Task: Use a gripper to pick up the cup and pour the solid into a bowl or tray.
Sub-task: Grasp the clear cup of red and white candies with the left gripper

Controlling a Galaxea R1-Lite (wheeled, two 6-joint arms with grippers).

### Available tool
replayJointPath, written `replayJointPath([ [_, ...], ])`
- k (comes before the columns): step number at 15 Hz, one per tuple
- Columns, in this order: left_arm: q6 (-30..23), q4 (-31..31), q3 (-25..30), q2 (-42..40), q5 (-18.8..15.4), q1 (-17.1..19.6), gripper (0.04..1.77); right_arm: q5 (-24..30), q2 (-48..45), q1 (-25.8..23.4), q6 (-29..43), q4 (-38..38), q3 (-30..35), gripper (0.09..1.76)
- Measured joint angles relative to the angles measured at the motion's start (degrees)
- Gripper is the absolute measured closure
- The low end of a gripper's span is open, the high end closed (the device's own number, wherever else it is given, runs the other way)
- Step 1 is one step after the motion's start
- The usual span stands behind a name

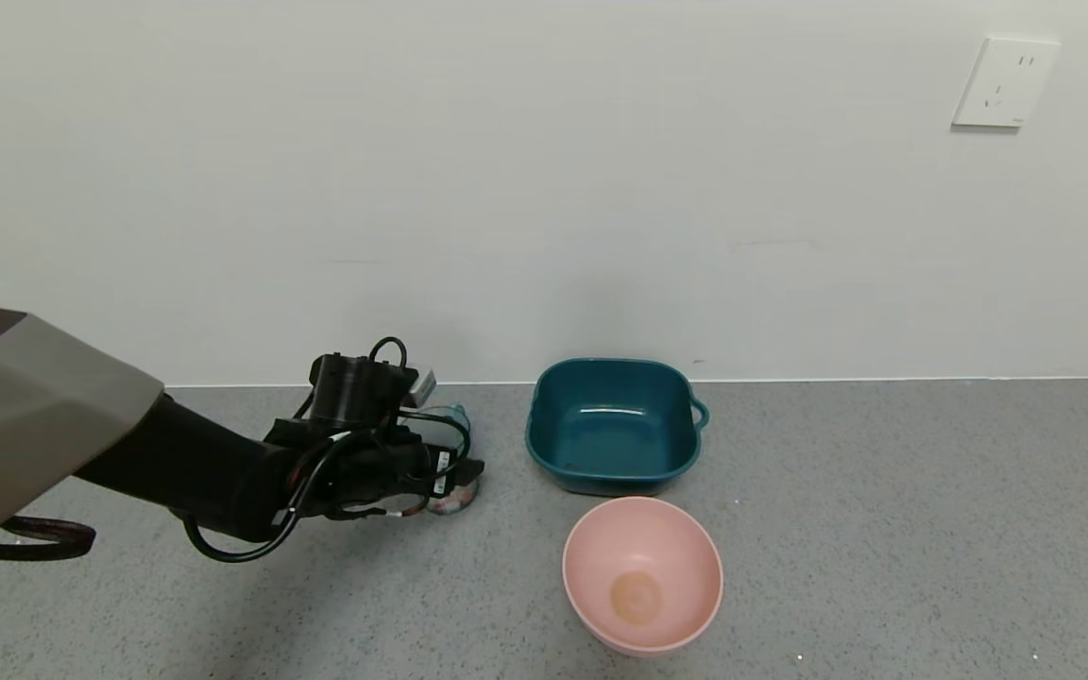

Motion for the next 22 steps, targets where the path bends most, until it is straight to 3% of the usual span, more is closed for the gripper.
replayJointPath([
  [7, 0.09, -13.49, 7.24, 1.19, 1.68, -0.16, 0.09, 0.00, 0.00, 0.00, 0.02, -0.01, 0.00, 0.14],
  [15, 0.20, -19.59, 9.20, 3.25, 2.12, -0.17, 0.09, 0.00, -0.02, 0.00, 0.02, 0.02, 0.00, 0.14],
  [16, 0.26, -20.57, 9.36, 3.58, 2.32, -0.17, 0.12, 0.00, 0.00, 0.00, 0.02, 0.02, 0.00, 0.14],
  [18, 0.46, -21.11, 9.31, 4.22, 2.50, -0.24, 0.44, 0.01, 0.00, 0.00, 0.02, 0.00, 0.00, 0.14],
  [22, 0.52, -21.52, 9.37, 5.11, 2.65, -0.83, 0.50, 0.00, 0.00, 0.00, 0.00, 0.00, 0.00, 0.14],
])
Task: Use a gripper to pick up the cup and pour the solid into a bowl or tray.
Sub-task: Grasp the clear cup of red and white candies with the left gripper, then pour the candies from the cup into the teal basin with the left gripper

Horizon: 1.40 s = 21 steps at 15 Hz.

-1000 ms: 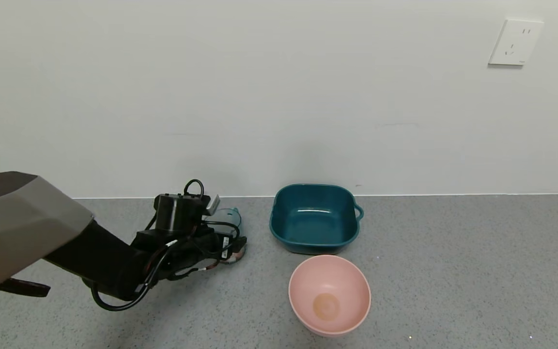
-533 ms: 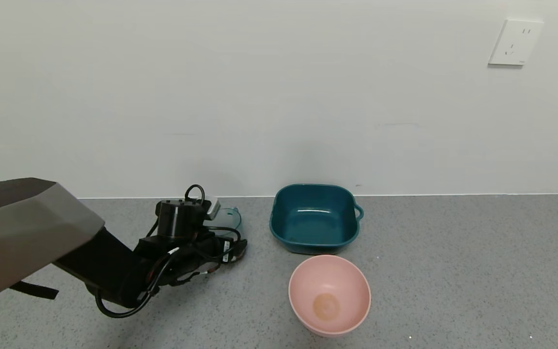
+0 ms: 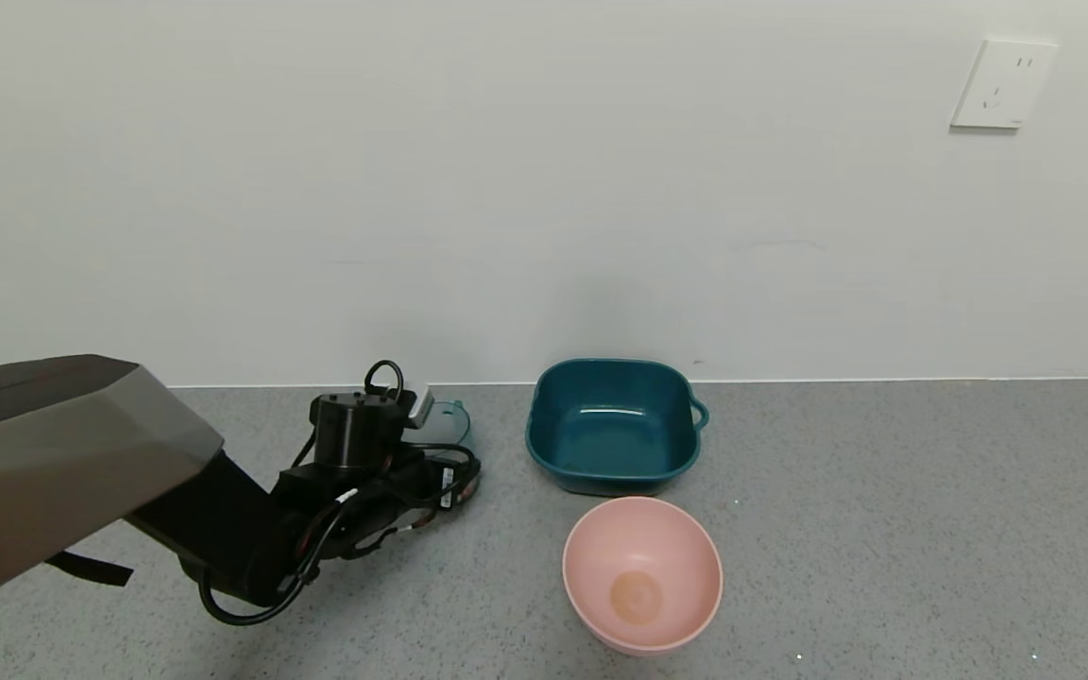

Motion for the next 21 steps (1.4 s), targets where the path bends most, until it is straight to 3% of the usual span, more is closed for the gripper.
replayJointPath([
  [10, 3.07, 1.67, 0.21, -4.04, 0.66, 0.15, 0.51, 0.00, -0.02, 0.00, 0.02, -0.01, 0.00, 0.14],
  [13, 4.71, 5.51, -0.78, -6.45, 0.91, 0.15, 0.51, -0.02, -0.02, 0.00, 0.00, 0.00, 0.00, 0.14],
  [21, 15.87, 12.48, -5.17, -12.65, 6.40, -1.44, 0.51, 0.00, 0.00, 0.00, 0.00, -0.01, 0.00, 0.14],
])
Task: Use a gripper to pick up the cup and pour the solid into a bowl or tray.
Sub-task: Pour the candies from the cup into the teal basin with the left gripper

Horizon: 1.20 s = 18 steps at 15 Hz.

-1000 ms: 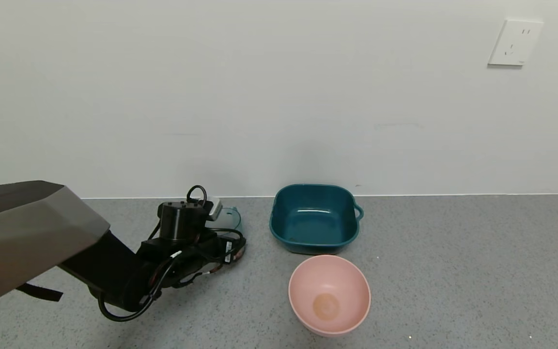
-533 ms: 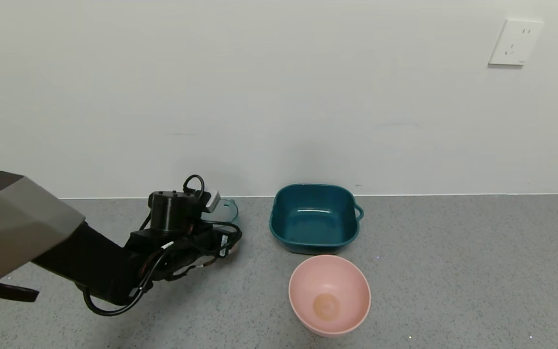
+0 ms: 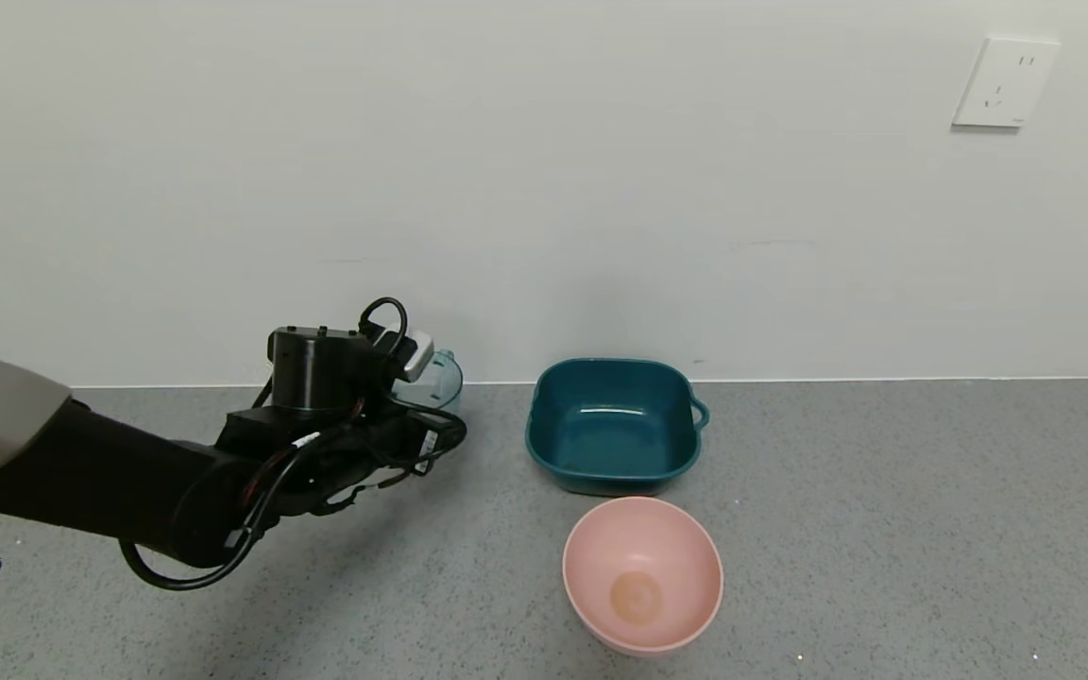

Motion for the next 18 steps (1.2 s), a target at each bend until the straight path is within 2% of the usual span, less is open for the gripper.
replayJointPath([
  [8, 13.19, 6.63, -7.24, -0.22, 6.33, -4.10, 0.52, 0.00, -0.02, 0.00, 0.02, 0.00, 0.00, 0.14],
  [13, 20.53, 16.04, -14.68, 0.22, 9.47, -6.25, 0.52, 0.00, 0.00, 0.00, 0.00, 0.00, 0.00, 0.14],
  [15, 25.91, 17.44, -17.42, 0.74, 11.08, -6.50, 0.52, -0.02, -0.02, 0.00, 0.00, 0.00, 0.00, 0.14],
  [18, 32.60, 16.81, -18.76, 1.90, 19.24, -8.07, 0.52, 0.01, -0.02, 0.00, 0.00, -0.05, 0.00, 0.14],
])
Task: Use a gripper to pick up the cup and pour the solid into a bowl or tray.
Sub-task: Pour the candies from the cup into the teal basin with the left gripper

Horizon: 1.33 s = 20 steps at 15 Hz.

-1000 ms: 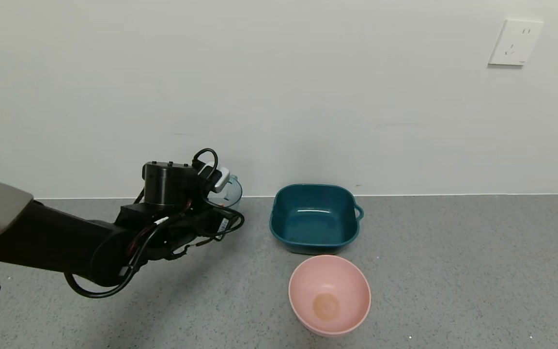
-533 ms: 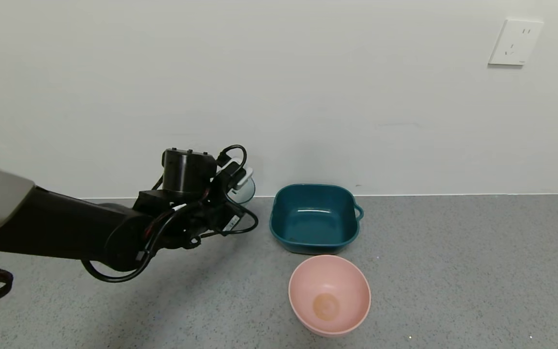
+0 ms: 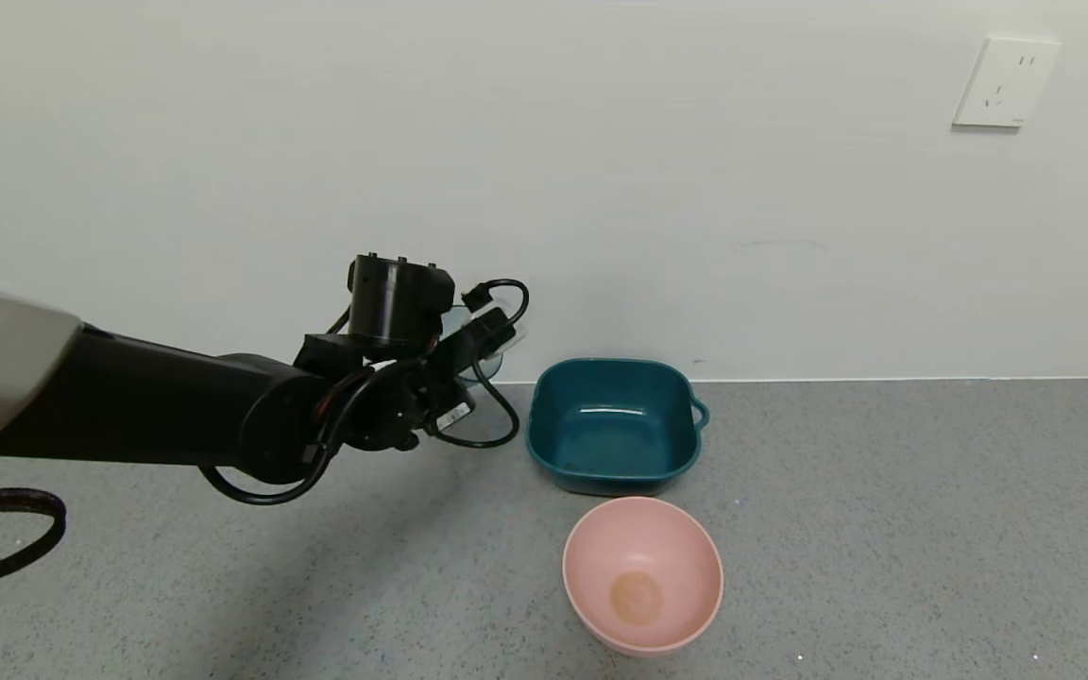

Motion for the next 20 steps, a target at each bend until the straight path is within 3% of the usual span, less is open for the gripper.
replayJointPath([
  [5, 11.73, 0.22, -4.52, 2.43, 7.72, -3.91, 0.52, -0.01, 0.00, 0.00, 0.02, 0.02, 0.00, 0.14],
  [16, 37.05, -0.26, -10.73, 7.11, 18.60, -10.64, 0.52, -0.04, 0.02, 0.00, 0.02, 0.05, 0.00, 0.14],
  [20, 40.41, -0.26, -11.72, 9.40, 22.19, -12.57, 0.52, -0.01, 0.02, 0.00, 0.02, 0.05, 0.00, 0.14],
])
